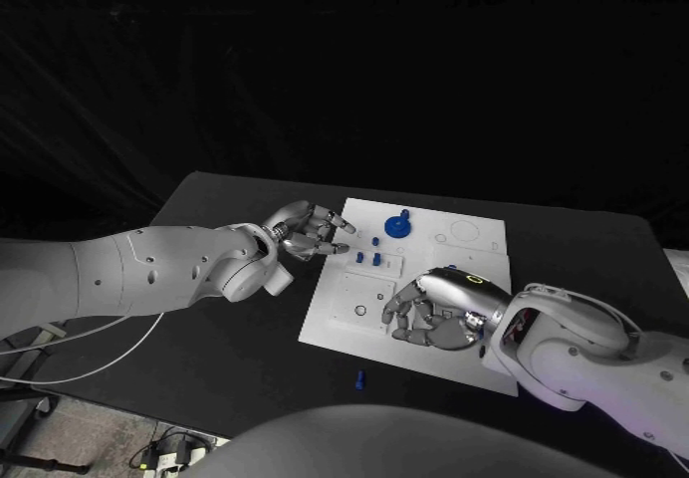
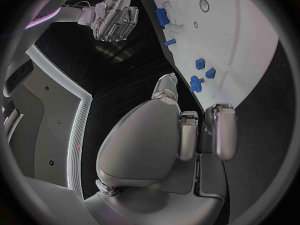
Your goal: Assemble the parts on the task board
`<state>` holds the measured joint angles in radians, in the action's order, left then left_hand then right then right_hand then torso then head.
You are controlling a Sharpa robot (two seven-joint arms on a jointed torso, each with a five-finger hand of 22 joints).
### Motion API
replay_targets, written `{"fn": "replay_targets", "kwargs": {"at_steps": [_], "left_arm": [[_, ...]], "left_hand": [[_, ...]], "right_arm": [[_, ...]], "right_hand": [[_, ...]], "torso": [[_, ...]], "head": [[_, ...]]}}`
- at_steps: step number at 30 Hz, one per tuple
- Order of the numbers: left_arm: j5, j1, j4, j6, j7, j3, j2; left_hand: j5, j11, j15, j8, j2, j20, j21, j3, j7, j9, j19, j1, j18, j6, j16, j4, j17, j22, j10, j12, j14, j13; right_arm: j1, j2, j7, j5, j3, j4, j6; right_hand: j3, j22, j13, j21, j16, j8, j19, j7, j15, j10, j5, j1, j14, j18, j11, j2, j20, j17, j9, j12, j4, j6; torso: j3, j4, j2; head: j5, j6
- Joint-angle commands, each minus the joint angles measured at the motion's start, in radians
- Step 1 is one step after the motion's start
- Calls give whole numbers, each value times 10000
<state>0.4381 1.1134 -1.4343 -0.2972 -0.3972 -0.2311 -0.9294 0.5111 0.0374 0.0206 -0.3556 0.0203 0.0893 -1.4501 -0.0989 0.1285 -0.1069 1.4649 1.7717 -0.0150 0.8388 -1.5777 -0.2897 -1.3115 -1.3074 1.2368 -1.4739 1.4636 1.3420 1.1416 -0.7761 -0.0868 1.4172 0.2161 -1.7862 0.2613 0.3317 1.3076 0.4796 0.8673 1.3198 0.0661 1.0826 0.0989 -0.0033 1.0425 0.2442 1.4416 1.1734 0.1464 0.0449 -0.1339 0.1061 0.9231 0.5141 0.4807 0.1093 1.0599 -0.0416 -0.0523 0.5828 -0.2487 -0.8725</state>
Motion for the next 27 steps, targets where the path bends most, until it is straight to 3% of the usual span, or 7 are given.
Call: {"fn": "replay_targets", "kwargs": {"at_steps": [1,4,7,9,14,19,27], "left_arm": [[237,5,-98,-962,-754,8,-67],[203,12,-166,-1037,-822,8,-134],[188,20,-240,-1058,-844,8,-190],[182,24,-299,-1065,-850,8,-232],[178,33,-411,-1029,-849,8,-301],[191,35,-573,-999,-816,8,-394],[202,36,-827,-957,-726,8,-545]], "left_hand": [[78,4,-43,-103,86,62,25,77,-2,33,106,-17,-191,96,69,-15,-2593,-2181,-357,1456,1072,-1668],[96,15,-48,-158,71,65,25,107,12,53,111,-16,-191,106,69,-17,-2593,-2182,-585,1747,1072,-2035],[105,19,-54,-176,68,65,19,120,19,59,117,-10,-190,114,69,-15,-2593,-2184,-625,1813,1072,-2114],[109,23,-55,-185,66,66,8,124,23,60,126,-8,-187,121,69,-14,-2593,-2189,-559,1780,1072,-2055],[118,38,-65,-210,30,72,-16,130,34,75,147,9,-180,135,69,-3,-2593,-2197,-7,1402,1072,-1510],[126,47,-72,-229,-6,80,-43,136,41,109,174,8,-173,132,69,-4,-2593,-2208,568,961,1072,-896],[117,50,-75,-229,-35,84,-55,131,45,138,186,-10,-170,115,69,-7,-2593,-2212,867,709,1072,-541]], "right_arm": [[-164,114,136,2121,12,-131,-462],[-324,274,117,3017,36,-258,-695],[-445,424,163,3682,61,-370,-832],[-560,546,209,4100,73,-435,-865],[-900,969,399,4902,89,-382,-1016],[-1166,1424,663,5324,95,-94,-1339],[-1409,1973,1165,5916,98,273,-1811]], "right_hand": [[60,604,-91,-421,-182,-52,-338,-33,165,-502,412,66,-305,-35,234,-129,96,-291,-230,-341,-47,-346],[0,394,165,-1399,-579,-49,-1196,-215,227,-1362,736,164,-1139,112,401,-219,187,-998,-537,-309,-161,-721],[-172,268,1440,-2163,-816,6,-1965,-397,221,-1992,824,307,-1903,203,311,-121,354,-1466,-1002,1063,-340,-1037],[-320,297,3005,-2134,-451,-6,-1945,-465,166,-2623,807,288,-1662,256,251,-41,482,-957,-1388,2824,-376,-1040],[-352,354,3630,-1926,84,-24,-1779,-507,181,-2487,480,251,-1040,232,134,-112,573,52,-1644,3642,-349,-1033],[-479,404,6786,-1741,1455,-17,-1627,-565,39,740,195,218,1173,204,-64,-174,643,3158,-1935,7039,-294,-1065],[-747,428,10254,-1663,2510,-18,-1634,-598,-49,4339,136,173,3974,191,-174,-150,683,6477,-2391,10327,-200,-901]], "torso": [[-4,-30,-8],[-16,-25,-36],[-21,-38,-81],[-17,-63,-120],[-4,-109,-238],[-5,-122,-316],[-7,-125,-335]], "head": [[-28,-1],[-24,-1],[-28,-1],[-43,-1],[-88,-1],[-146,-1],[-291,-1]]}}
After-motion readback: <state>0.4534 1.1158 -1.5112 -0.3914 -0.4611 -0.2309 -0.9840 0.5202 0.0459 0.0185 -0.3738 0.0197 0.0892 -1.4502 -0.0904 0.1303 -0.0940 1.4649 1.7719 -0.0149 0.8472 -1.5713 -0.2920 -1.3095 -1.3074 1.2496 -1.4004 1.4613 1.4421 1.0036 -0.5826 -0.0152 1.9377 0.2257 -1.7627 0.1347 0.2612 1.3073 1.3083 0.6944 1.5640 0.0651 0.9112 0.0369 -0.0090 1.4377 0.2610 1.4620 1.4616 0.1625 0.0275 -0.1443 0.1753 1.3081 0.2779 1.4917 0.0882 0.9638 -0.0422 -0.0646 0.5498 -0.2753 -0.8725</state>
